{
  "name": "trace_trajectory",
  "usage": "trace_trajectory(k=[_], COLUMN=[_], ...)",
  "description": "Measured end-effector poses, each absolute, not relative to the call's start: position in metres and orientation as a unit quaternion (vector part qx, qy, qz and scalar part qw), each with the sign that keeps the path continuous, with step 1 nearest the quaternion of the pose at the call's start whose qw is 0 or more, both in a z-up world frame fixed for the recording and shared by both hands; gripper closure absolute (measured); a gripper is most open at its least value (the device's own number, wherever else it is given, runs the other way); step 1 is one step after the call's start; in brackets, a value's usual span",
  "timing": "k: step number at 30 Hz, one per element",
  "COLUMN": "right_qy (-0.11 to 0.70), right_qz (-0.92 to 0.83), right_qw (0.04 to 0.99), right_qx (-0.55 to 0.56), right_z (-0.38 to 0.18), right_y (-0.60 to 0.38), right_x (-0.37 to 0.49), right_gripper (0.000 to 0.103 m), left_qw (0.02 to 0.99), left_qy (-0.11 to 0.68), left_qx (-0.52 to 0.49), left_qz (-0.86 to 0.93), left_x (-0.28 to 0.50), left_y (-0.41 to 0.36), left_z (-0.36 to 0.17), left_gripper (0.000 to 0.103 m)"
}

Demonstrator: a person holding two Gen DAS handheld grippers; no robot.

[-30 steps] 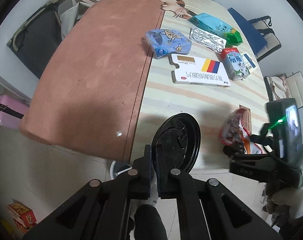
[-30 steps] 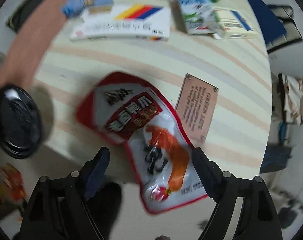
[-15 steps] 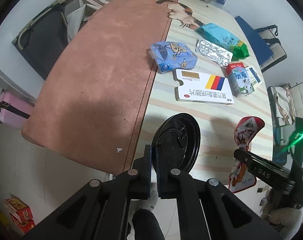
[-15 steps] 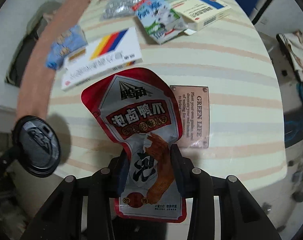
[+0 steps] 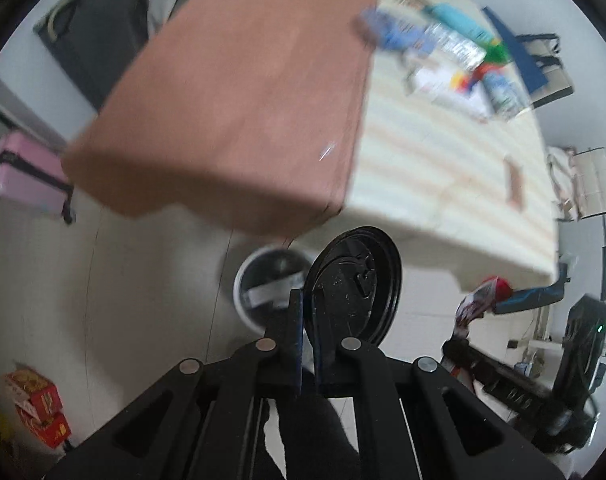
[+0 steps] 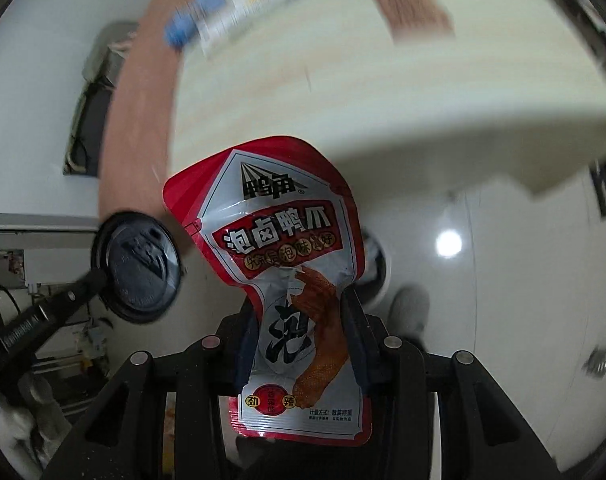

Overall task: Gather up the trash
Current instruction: 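Carry the lid and pouch to the bin and open both tools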

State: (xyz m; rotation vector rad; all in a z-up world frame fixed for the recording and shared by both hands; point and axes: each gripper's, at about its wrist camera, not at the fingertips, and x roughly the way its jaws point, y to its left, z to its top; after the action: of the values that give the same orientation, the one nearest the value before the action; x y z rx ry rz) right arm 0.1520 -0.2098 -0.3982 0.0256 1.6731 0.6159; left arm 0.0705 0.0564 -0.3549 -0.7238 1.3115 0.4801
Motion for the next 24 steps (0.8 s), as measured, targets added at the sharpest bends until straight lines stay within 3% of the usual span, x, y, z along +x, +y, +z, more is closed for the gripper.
trace_trajectory(k=[11, 14, 16, 17, 18, 19, 21, 24], right_qy=[0.773, 0.778, 0.782, 0.783, 0.784, 0.783, 0.779, 0.771], right_qz=[0.195, 0.186, 0.185, 0.187, 0.187, 0.186, 0.181, 0.175], right_qw=[0.603, 0.599, 0.594, 0.592, 0.591, 0.593, 0.601, 0.612], right_qx=[0.029, 0.035, 0.037, 0.042, 0.041, 0.031, 0.009, -0.024], right_z=[-0.611, -0.667, -0.705, -0.717, -0.728, -0.736, -0.745, -0.747], right_y=[-0.213, -0.193, -0.179, -0.179, -0.178, -0.177, -0.174, -0.165], right_x=[0.121, 0.118, 0.112, 0.111, 0.112, 0.111, 0.109, 0.099], right_gripper=[0.061, 0.055, 0.048, 0.043, 0.039, 0.035, 0.016, 0.006], left_qw=[0.636, 0.632, 0.631, 0.631, 0.632, 0.634, 0.633, 0.634], left_qy=[0.677, 0.689, 0.69, 0.689, 0.686, 0.682, 0.683, 0.685], left_qx=[-0.33, -0.307, -0.301, -0.3, -0.301, -0.3, -0.293, -0.283], left_qz=[0.171, 0.176, 0.186, 0.192, 0.198, 0.208, 0.214, 0.224], left_x=[0.073, 0.072, 0.07, 0.07, 0.068, 0.065, 0.06, 0.055], left_y=[0.051, 0.052, 0.056, 0.058, 0.062, 0.066, 0.072, 0.073], left_z=[-0.586, -0.631, -0.661, -0.667, -0.674, -0.682, -0.687, -0.688], left_gripper=[0.098, 0.094, 0.071, 0.035, 0.013, 0.011, 0.006, 0.0])
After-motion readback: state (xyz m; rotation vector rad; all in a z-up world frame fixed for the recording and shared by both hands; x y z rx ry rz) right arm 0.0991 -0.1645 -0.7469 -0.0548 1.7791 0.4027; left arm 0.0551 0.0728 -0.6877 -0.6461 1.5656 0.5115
